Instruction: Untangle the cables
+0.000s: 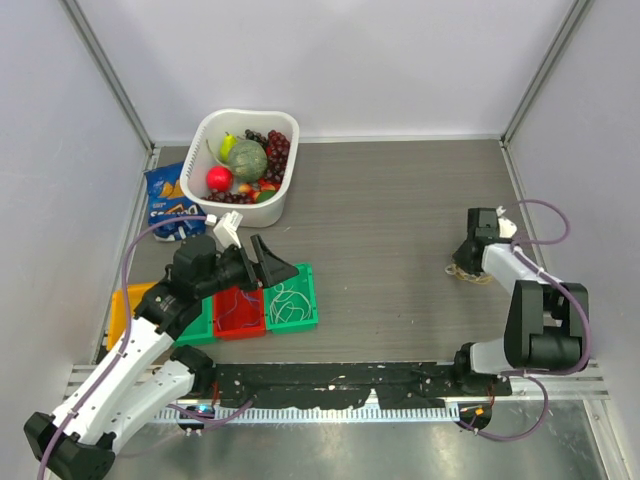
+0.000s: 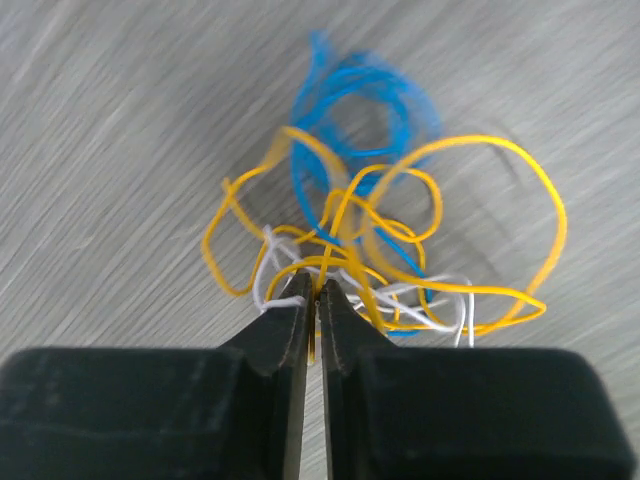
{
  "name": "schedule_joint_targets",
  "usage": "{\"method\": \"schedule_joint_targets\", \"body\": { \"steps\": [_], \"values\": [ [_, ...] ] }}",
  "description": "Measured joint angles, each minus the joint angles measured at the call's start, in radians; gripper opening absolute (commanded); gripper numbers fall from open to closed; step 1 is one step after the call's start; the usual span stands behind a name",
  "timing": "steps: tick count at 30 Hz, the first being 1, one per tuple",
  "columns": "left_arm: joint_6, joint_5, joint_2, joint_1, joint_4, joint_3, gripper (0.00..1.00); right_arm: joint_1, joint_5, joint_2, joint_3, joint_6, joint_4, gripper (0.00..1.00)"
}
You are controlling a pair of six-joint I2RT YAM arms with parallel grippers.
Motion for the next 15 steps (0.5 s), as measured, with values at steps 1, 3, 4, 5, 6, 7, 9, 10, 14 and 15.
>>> {"method": "schedule_joint_targets", "body": {
  "steps": [1, 3, 4, 5, 6, 7, 9, 10, 14, 15],
  "values": [
    [0.001, 0.001, -0.005, 0.000, 0.000, 0.000, 0.82, 0.032, -0.011, 0.002, -0.001, 0.000, 0.001, 0.01],
    [0.004, 0.000, -0.010, 0.000, 0.000, 0.000, 0.81, 0.120, -0.023, -0.013, -0.004, 0.009, 0.009, 0.01],
    [0.005, 0.000, -0.010, 0.000, 0.000, 0.000, 0.81, 0.181, -0.035, -0.029, -0.012, 0.018, 0.023, 0.01],
    [0.005, -0.001, -0.010, 0.000, -0.001, 0.000, 0.81, 0.252, -0.060, -0.050, -0.024, 0.029, 0.040, 0.01],
    [0.005, -0.001, -0.010, 0.000, -0.001, 0.000, 0.81, 0.317, -0.085, -0.075, -0.040, 0.041, 0.057, 0.01],
    [0.005, -0.001, -0.010, 0.000, -0.001, 0.000, 0.81, 0.383, -0.117, -0.103, -0.060, 0.058, 0.077, 0.01],
    [0.003, 0.000, -0.008, 0.000, 0.000, 0.000, 0.80, 0.491, -0.175, -0.159, -0.105, 0.092, 0.108, 0.01],
    [0.001, 0.000, -0.004, 0.000, 0.005, -0.003, 0.80, 0.549, -0.208, -0.198, -0.140, 0.118, 0.127, 0.01],
    [-0.032, 0.023, 0.048, 0.000, 0.085, -0.047, 0.74, 0.640, -0.305, -0.312, -0.251, 0.183, 0.163, 0.43],
    [-0.044, 0.030, 0.063, 0.000, 0.104, -0.056, 0.73, 0.644, -0.340, -0.332, -0.269, 0.191, 0.170, 0.46]
  ]
}}
